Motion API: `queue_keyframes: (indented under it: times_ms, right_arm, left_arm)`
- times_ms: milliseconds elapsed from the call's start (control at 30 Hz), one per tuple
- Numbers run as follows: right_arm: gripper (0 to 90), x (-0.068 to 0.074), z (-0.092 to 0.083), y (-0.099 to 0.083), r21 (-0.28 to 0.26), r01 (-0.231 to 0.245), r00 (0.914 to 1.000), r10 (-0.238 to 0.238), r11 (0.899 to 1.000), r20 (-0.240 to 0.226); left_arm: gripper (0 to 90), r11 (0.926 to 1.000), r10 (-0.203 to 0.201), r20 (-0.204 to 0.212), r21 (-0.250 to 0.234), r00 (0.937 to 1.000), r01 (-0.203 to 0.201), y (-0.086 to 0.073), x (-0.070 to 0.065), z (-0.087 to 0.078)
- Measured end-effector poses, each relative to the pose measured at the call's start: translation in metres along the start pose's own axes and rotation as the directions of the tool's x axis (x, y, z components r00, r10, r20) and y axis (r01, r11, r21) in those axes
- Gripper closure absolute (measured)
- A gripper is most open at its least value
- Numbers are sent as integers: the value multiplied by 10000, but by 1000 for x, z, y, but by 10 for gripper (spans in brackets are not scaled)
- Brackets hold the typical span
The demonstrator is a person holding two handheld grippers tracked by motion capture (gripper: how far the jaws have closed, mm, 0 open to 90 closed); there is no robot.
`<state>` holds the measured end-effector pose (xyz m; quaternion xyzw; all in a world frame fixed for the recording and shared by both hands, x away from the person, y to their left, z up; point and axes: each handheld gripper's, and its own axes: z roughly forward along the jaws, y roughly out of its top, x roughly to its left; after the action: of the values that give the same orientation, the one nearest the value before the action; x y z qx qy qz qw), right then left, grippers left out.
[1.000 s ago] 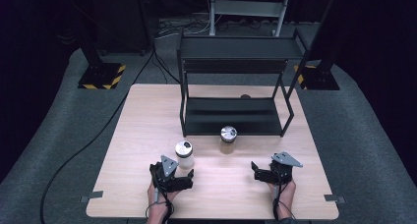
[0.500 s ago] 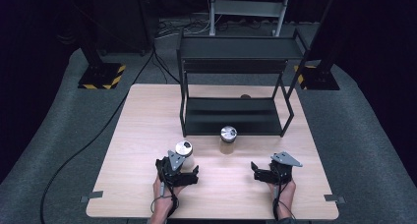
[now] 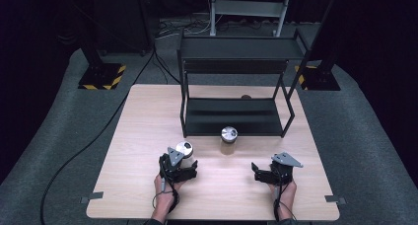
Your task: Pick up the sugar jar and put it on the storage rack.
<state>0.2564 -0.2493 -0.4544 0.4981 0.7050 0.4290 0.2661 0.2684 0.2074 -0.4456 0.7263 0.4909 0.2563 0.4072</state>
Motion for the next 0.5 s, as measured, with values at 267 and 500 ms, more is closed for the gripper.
queue_keyframes:
  times_ms: [267, 500]
  right_arm:
    - [3, 1, 0, 1, 29, 46, 10000, -46, 10000, 25]
    - [5, 1, 0, 1, 29, 32, 10000, -33, 10000, 42]
  left_arm:
    - [286, 9996, 39, 61, -277, 10000, -37, -7, 0, 4]
    - [298, 9994, 152, 95, -297, 9998, -149, -7, 1, 4]
